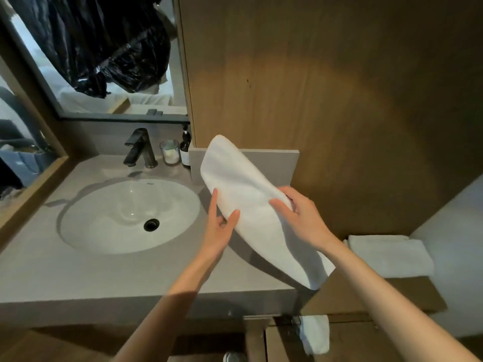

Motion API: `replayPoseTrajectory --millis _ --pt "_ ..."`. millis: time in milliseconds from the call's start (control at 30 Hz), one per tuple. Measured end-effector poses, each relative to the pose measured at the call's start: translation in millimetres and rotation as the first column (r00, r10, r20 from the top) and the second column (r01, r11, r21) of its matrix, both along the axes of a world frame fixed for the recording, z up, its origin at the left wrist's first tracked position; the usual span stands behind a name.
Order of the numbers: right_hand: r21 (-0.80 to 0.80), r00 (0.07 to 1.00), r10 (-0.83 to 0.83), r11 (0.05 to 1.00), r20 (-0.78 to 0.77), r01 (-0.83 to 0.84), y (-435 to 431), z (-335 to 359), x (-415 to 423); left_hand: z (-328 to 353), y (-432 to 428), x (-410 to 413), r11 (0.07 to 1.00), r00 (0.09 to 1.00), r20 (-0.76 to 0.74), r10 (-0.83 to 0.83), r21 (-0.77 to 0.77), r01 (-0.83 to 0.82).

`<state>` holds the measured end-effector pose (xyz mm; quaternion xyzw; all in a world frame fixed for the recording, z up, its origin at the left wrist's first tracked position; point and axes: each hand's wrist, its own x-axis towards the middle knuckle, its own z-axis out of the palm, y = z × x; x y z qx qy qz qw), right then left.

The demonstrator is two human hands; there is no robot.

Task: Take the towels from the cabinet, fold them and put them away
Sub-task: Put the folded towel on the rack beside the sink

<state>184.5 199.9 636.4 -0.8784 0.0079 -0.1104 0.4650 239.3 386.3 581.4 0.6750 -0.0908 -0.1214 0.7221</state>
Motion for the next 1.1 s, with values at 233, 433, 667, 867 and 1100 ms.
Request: replayPoseTrajectory --millis 233,433,667,867,1100 --pt "0.029 0.971 -0.187 0.982 0.151 0.184 -35 72 -86 99 -38 -36 0.984 0.965 0.216 -0.147 -0.062 0.164" --pt "0.057 0.902 -0.314 0.949 0.298 0.311 -77 142 -152 189 -95 -70 0.965 0.825 0.516 -0.230 0.012 0.261" --pt "0.076 0.826 -0.364 0.926 0.430 0.369 -145 220 -230 283 -175 -119 0.943 0.593 0.758 -0.271 0.084 0.323" --pt "0.076 0.780 -0.338 0.932 0.527 0.353 -218 279 -292 352 -252 -171 0.947 0.426 0.876 -0.225 0.094 0.307" --pt "0.046 0.748 -0.295 0.941 0.595 0.334 -296 347 -321 426 -317 -215 0.971 0.353 0.924 -0.145 0.063 0.232"
